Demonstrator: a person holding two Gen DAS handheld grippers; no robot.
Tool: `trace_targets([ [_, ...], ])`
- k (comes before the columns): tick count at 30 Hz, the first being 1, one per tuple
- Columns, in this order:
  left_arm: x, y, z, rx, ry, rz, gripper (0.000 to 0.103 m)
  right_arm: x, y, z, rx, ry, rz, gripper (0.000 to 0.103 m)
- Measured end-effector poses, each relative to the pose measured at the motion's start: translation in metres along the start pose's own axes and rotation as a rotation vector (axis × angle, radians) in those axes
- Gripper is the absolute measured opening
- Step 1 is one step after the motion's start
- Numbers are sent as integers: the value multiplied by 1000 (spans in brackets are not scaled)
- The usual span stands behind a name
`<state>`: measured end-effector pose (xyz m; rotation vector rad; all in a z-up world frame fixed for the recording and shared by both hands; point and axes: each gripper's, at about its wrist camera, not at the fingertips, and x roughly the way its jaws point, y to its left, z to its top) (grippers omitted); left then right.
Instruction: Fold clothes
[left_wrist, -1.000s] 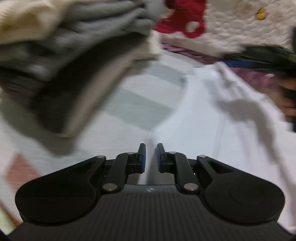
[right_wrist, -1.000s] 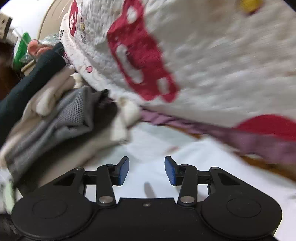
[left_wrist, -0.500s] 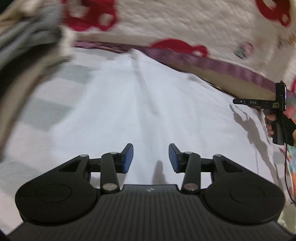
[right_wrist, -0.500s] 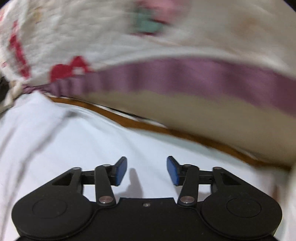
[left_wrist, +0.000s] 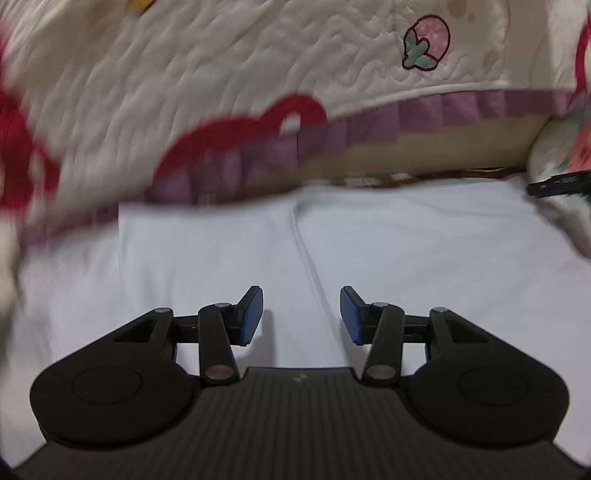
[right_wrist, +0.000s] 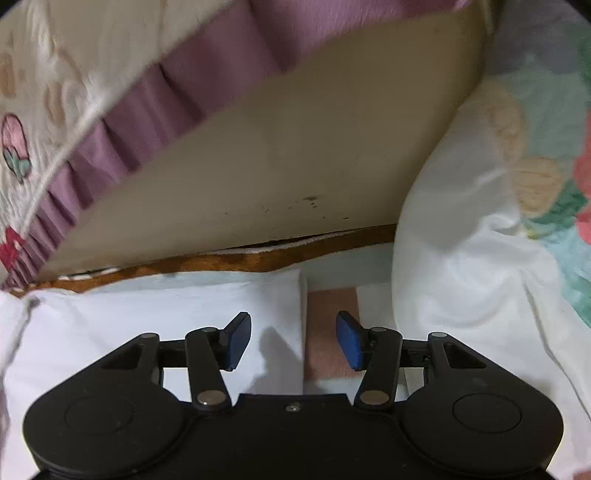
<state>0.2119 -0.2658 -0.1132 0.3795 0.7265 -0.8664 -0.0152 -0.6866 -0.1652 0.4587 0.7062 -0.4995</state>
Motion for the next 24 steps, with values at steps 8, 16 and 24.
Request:
trace_targets([
  [8,86,23,53,-105,87,-40,53,25,18,-14,-189,-116,40,62],
  [16,111,-13,65,71,69,100,6,20,15,23,-225,-142,145,7],
  [24,113,-26,59,-5,55,175,17,47,25,16,-255,-115,20,20],
])
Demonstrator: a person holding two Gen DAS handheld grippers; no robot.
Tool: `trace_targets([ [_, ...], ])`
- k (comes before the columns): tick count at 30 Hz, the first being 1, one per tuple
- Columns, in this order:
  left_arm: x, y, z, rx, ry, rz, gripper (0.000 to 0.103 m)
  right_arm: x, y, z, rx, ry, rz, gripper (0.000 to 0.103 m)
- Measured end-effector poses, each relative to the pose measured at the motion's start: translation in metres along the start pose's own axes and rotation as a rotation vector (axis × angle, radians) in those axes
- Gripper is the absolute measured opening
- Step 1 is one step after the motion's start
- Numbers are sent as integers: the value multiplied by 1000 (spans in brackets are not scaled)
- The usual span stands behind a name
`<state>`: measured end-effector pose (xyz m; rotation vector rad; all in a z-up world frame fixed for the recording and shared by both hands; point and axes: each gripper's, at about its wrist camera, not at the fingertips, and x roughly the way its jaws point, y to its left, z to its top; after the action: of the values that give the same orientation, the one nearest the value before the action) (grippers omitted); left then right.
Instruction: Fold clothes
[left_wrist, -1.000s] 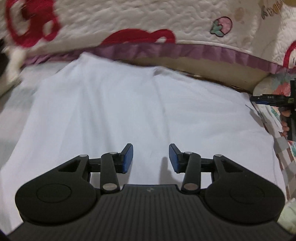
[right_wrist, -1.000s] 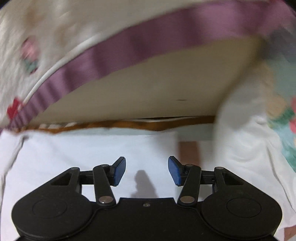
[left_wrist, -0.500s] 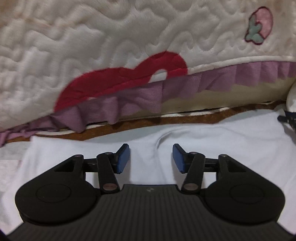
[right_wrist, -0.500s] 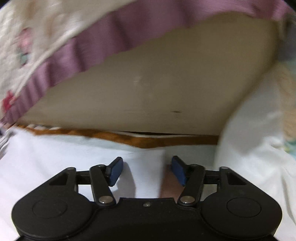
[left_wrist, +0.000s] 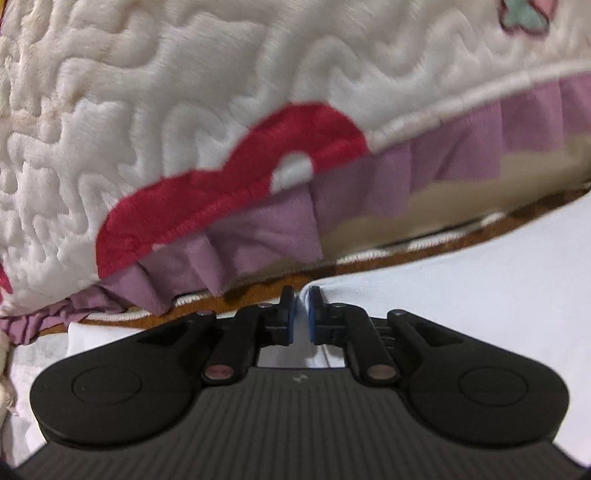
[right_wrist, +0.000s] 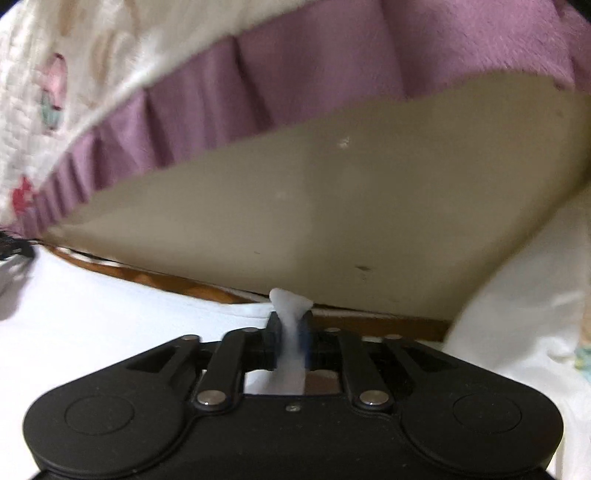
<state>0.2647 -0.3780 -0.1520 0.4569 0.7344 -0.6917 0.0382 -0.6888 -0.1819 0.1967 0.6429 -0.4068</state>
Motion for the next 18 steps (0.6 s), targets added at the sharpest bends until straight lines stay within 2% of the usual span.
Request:
trace_targets([
  [1,-9,0,-2,-40,0,-18,26,0,-1,0,24,9,-24,20],
  [2,-17,1,-4,-80,-1,-37,39,-5,-5,-2,59,13,-40,24],
  [3,-26,1,-6,-120,-1,-55,40,-11,-9,-3,94,17,-56,33],
  [4,-40,-2,-10,-114,-15,-84,40,-23,-11,-10,118,27,-76,43],
  [6,-70,-10,-20,-61,-37,-144,44,-49,-16,-25,165,47,-116,48],
  [10,-118,-12,-54,39,23,-218,51,-107,-21,-72,299,159,-2,51],
  [14,-153,11,-93,115,113,-276,53,-164,-12,-113,445,233,86,58],
  [16,-176,24,-119,134,174,-326,54,-187,-1,-135,498,271,128,58],
  [18,-190,36,-144,100,256,-355,54,-206,4,-154,556,311,156,58],
])
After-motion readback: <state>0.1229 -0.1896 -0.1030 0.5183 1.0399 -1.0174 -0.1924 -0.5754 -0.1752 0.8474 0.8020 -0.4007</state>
